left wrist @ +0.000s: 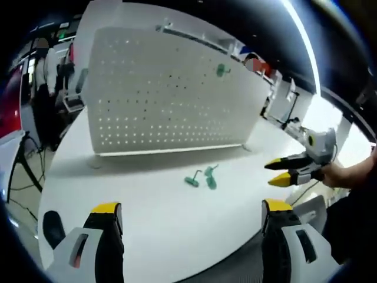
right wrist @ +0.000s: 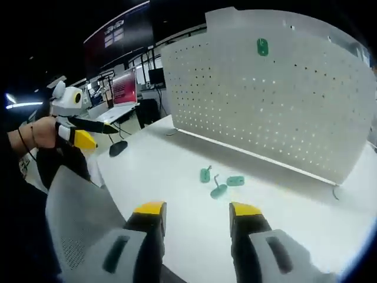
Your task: Insert the hook assembly into the mounting plate slot until the hook locks in place.
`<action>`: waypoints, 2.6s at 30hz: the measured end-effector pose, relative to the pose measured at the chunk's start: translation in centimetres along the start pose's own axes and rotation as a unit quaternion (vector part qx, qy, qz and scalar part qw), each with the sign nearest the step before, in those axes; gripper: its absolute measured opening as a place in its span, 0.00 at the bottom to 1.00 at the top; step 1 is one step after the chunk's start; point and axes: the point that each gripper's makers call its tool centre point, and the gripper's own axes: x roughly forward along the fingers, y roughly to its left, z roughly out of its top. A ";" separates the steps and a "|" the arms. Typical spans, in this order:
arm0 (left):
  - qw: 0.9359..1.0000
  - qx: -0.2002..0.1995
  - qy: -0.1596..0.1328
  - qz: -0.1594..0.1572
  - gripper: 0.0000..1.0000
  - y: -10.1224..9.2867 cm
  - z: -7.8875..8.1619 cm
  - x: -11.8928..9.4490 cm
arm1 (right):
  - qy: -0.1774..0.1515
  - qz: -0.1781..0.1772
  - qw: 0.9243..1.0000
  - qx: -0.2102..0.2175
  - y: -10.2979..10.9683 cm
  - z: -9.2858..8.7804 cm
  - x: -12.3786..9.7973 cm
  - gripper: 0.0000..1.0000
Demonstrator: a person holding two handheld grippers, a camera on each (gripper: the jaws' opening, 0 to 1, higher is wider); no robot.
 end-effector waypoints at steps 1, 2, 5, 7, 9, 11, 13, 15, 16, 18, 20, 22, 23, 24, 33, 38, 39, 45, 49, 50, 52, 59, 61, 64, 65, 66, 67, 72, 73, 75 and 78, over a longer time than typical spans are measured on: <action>1.000 -0.001 0.001 -0.001 0.99 0.0 -0.1 0.1 | 0.003 0.002 1.000 0.000 0.2 -0.2 0.0 0.40; 1.000 -0.002 0.003 -0.002 0.99 0.0 -0.4 0.1 | 0.005 0.004 1.000 0.000 0.3 -0.3 0.0 0.40; 1.000 -0.007 0.012 -0.002 0.99 0.0 -0.9 0.3 | 0.013 0.009 1.000 0.000 0.7 -0.7 0.0 0.40; 1.000 -0.006 0.013 -0.004 0.99 -0.1 -1.1 0.4 | 0.016 0.013 1.000 -0.001 0.9 -1.0 0.1 0.40; 1.000 -0.009 0.014 -0.004 0.99 0.0 -1.2 0.4 | 0.022 0.017 1.000 -0.001 1.1 -1.4 0.2 0.40; 1.000 -0.010 0.014 -0.003 0.99 0.1 -1.3 0.4 | 0.025 0.020 0.999 0.003 1.2 -1.6 0.4 0.40; 1.000 -0.011 0.016 -0.001 0.99 0.2 -1.5 0.5 | 0.026 0.022 0.999 0.005 1.3 -1.6 0.8 0.40; 1.000 -0.014 0.018 -0.001 1.00 0.4 -1.7 0.5 | 0.028 0.024 0.999 0.001 1.4 -1.6 1.3 0.40; 1.000 -0.014 0.021 -0.001 1.00 0.5 -1.9 0.5 | 0.029 0.025 0.999 -0.001 1.4 -1.7 1.5 0.40; 1.000 -0.015 0.023 -0.001 1.00 0.6 -2.0 0.6 | 0.030 0.029 0.999 -0.001 1.4 -1.6 2.1 0.40; 1.000 -0.017 0.023 0.001 1.00 0.8 -2.0 0.6 | 0.030 0.031 0.999 -0.002 1.4 -1.4 2.6 0.40; 1.000 -0.019 0.023 0.001 1.00 0.9 -2.0 0.6 | 0.031 0.033 0.999 -0.004 1.4 -1.2 3.3 0.40; 1.000 -0.015 0.025 0.001 1.00 0.9 -2.1 0.6 | 0.030 0.035 0.999 -0.004 1.4 -1.1 3.7 0.40; 1.000 -0.013 0.028 0.002 1.00 0.9 -2.2 0.7 | 0.031 0.037 0.999 -0.005 1.5 -1.0 4.1 0.40; 0.999 -0.016 0.036 -0.002 1.00 1.3 -2.5 1.2 | 0.035 0.040 0.998 -0.013 1.1 -0.3 6.9 0.39; 0.999 -0.017 0.040 -0.004 1.00 1.4 -2.6 1.5 | 0.041 0.034 0.999 -0.009 0.1 -0.4 8.5 0.38; 0.999 -0.017 0.041 -0.004 1.00 1.4 -2.7 1.5 | 0.042 0.033 0.999 -0.008 -0.1 -0.5 8.9 0.37; 0.999 -0.020 0.045 -0.001 1.00 1.9 -2.9 1.5 | 0.053 0.024 0.998 -0.016 -1.3 -0.5 10.8 0.35; 0.999 -0.021 0.049 0.000 1.00 2.1 -3.3 1.5 | 0.060 0.017 0.998 -0.023 -2.0 -0.6 12.2 0.33; 0.998 -0.022 0.050 0.000 1.00 2.1 -3.4 1.5 | 0.064 0.016 0.998 -0.023 -2.1 -0.8 12.6 0.33; 0.998 -0.023 0.052 -0.001 1.00 2.0 -3.5 1.5 | 0.069 0.015 0.997 -0.022 -2.3 -1.0 13.1 0.30; 0.998 -0.028 0.051 0.001 1.00 2.2 -3.6 1.6 | 0.087 -0.004 0.995 -0.039 -3.3 -1.1 15.0 0.23; 0.998 -0.030 0.050 0.003 1.00 2.3 -3.5 1.5 | 0.091 -0.009 0.995 -0.038 -3.7 -1.0 15.4 0.20; 0.998 -0.032 0.049 0.004 1.00 2.4 -3.6 1.5 | 0.100 -0.017 0.994 -0.035 -4.1 -1.1 16.0 0.19; 0.998 -0.033 0.049 0.004 1.00 2.5 -3.6 1.5 | 0.101 -0.020 0.994 -0.035 -4.2 -1.1 16.1 0.18; 0.998 -0.034 0.049 0.005 1.00 2.5 -3.7 1.5 | 0.099 -0.023 0.994 -0.036 -4.3 -1.0 16.2 0.17; 0.998 -0.035 0.049 0.004 1.00 2.5 -3.7 1.5 | 0.104 -0.026 0.993 -0.041 -4.4 -1.0 16.4 0.16; 0.998 -0.039 0.050 0.000 1.00 2.3 -3.6 1.7 | 0.114 -0.030 0.992 -0.043 -4.7 -1.3 17.1 0.09; 0.998 -0.038 0.049 -0.001 1.00 2.3 -3.5 1.7 | 0.117 -0.032 0.992 -0.041 -4.8 -1.3 17.2 0.09; 0.998 -0.038 0.050 -0.003 1.00 2.1 -3.5 1.9 | 0.116 -0.036 0.992 -0.035 -5.0 -1.1 17.3 0.07; 0.998 -0.036 0.051 -0.007 1.00 1.8 -3.4 2.1 | 0.118 -0.037 0.992 -0.036 -5.1 -0.9 17.3 0.03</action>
